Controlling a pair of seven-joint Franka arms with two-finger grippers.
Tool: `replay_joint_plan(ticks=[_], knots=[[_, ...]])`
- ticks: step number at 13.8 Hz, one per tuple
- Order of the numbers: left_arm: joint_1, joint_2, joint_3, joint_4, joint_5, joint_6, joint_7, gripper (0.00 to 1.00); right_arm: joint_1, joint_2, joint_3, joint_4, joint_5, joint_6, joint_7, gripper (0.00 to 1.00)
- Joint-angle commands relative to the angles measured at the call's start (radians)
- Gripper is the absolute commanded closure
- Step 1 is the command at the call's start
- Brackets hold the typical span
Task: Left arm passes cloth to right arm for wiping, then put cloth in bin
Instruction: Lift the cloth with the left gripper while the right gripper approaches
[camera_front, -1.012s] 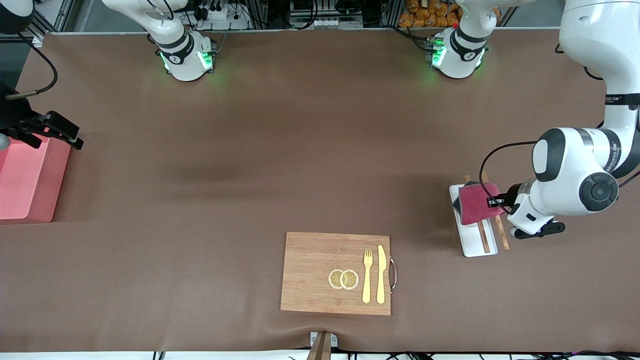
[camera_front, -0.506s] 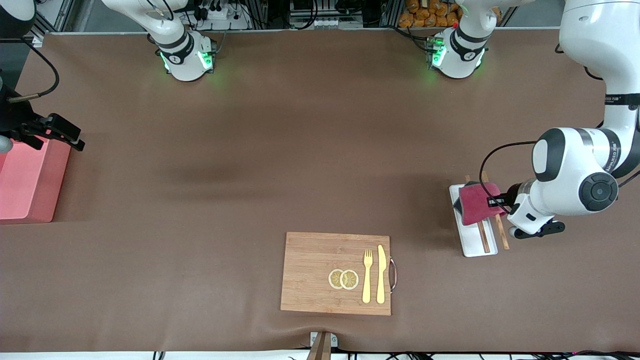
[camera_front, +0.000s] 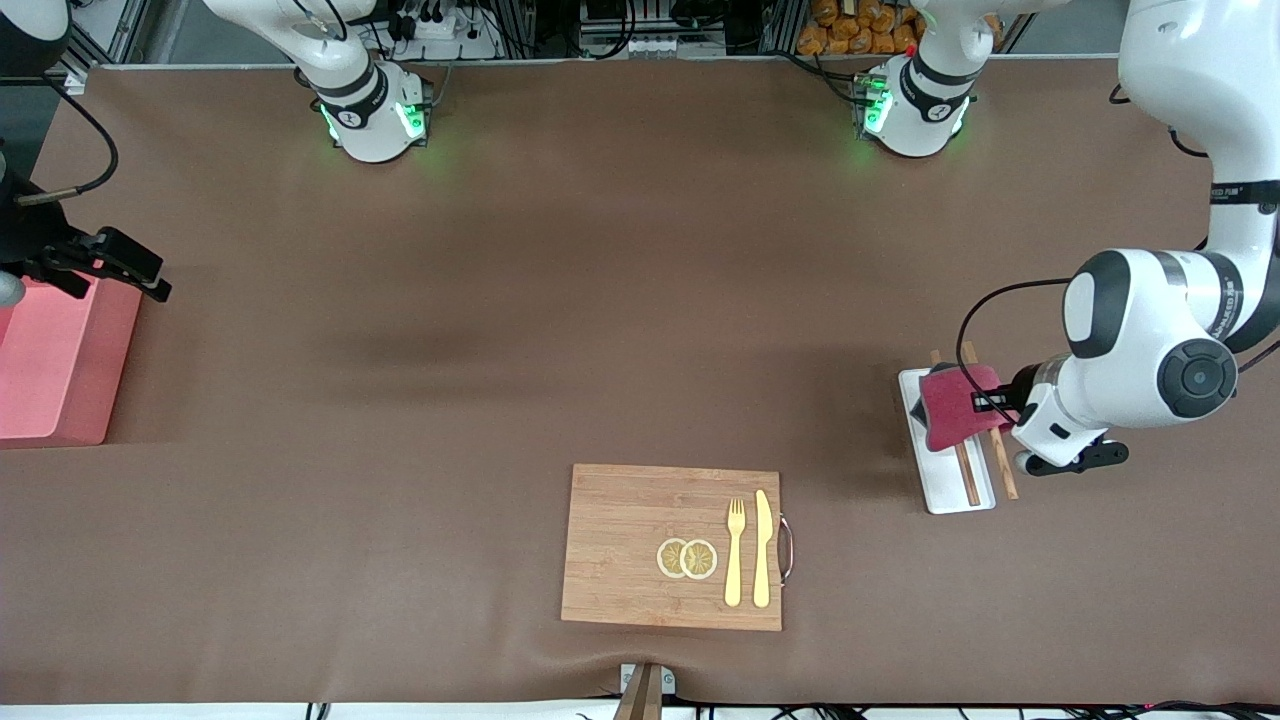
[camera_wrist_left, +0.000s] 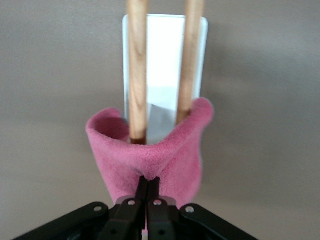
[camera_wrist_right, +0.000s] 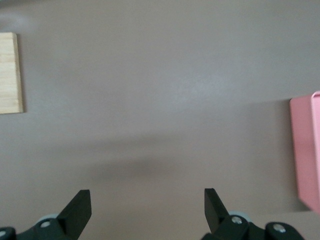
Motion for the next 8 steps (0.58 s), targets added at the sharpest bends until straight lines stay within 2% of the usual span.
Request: replay_joint_plan(ticks=[1, 3, 5, 8], knots=[[0.007, -0.094, -0.047, -0.022, -0.002, -0.069, -0.019, 1.00, 0.025, 0.000, -0.004, 0.026, 0.040, -0.045, 0.138, 0.00], [0.005, -0.126, -0.081, -0.022, -0.071, -0.092, -0.071, 1.00, 0.045, 0.000, -0.004, 0.042, 0.043, -0.064, 0.195, 0.00], [0.005, -0.144, -0.156, -0.017, -0.125, -0.094, -0.164, 1.00, 0.065, 0.004, -0.004, 0.090, 0.071, -0.138, 0.287, 0.00], [-0.004, -0.131, -0.296, 0.047, -0.183, -0.076, -0.425, 1.00, 0.056, 0.035, -0.005, 0.124, 0.213, -0.214, 0.427, 0.00]])
